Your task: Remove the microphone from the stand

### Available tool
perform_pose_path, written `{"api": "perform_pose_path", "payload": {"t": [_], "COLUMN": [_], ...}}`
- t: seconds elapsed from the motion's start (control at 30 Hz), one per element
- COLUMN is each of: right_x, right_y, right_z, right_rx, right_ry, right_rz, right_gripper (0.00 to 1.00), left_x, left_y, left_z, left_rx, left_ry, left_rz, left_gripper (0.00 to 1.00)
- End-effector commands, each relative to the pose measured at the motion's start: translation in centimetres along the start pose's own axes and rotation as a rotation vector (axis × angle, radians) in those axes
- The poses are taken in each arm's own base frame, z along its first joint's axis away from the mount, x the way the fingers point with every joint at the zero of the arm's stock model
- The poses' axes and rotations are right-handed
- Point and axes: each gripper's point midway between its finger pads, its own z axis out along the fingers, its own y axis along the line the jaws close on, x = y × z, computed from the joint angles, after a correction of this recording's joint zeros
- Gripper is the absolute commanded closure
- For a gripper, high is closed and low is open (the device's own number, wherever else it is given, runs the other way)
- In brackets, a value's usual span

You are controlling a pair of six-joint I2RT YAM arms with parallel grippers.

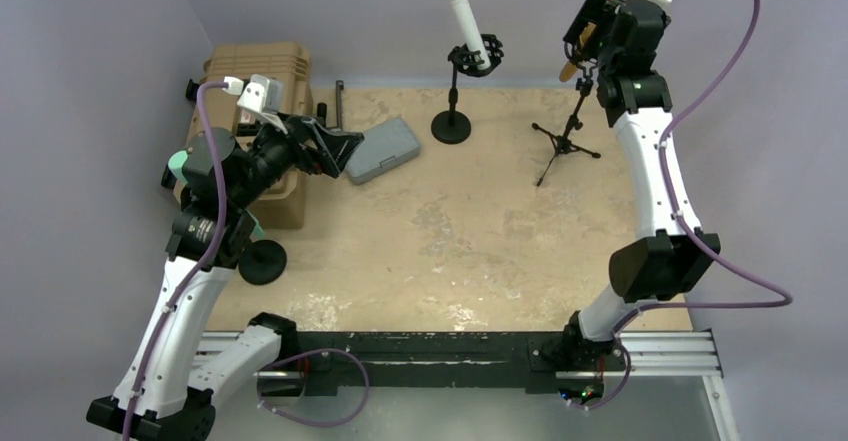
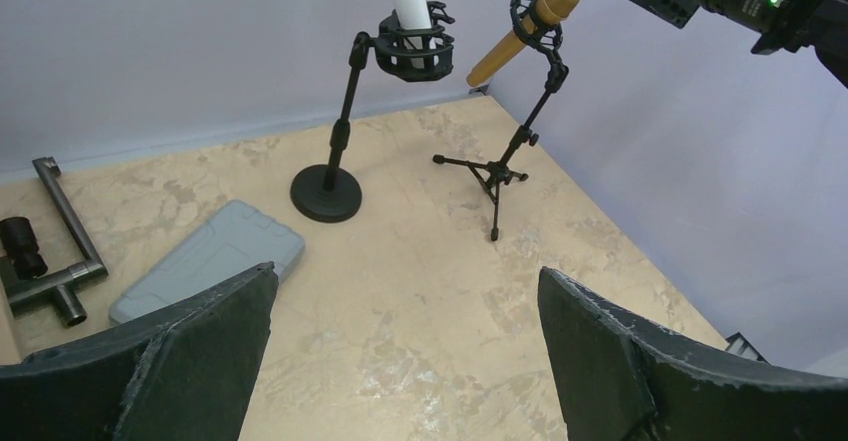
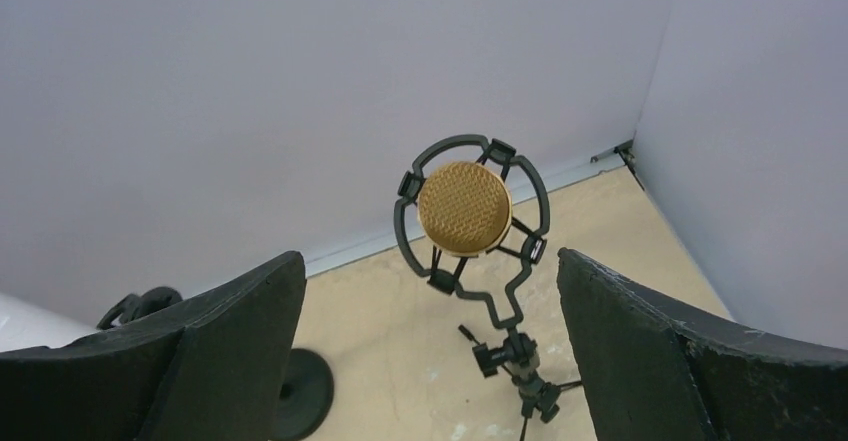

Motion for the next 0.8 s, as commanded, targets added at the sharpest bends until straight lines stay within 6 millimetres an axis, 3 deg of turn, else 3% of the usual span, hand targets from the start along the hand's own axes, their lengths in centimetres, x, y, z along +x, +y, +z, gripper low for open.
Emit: {"api": "perform_pose_path", "payload": {"t": [0.0, 0.17, 0.4, 0.77], "right_x": [-2.2, -0.7, 0.6, 2.8], "right_y": [0.7, 0.5, 0.4, -0.5], "right_z": [1.5, 4.2, 6.4, 8.1], "right_rx": [-0.063, -0.08, -0.058, -0.008], "right_ry": [-0.05, -0.005, 0.01, 0.046], "right_rz": [0.032, 0.028, 0.008, -0.014], "right_gripper": [0.04, 0.08, 0.17, 0.27], "left_x": [-0.8, -0.8, -0.6, -0.4], "left_y": [-0.7, -0.8, -0.8, -0.8], "left_z": [0.1, 0.1, 0.3, 0.5], "left_rx": [0.035, 0.042, 0.048, 0.052], "left_ry": [-0.033, -0.031, -0.025, -0.017], "left_rz": [-0.007, -0.01, -0.016, -0.024], "left_gripper": [0.0, 0.0, 0.0, 0.0]}}
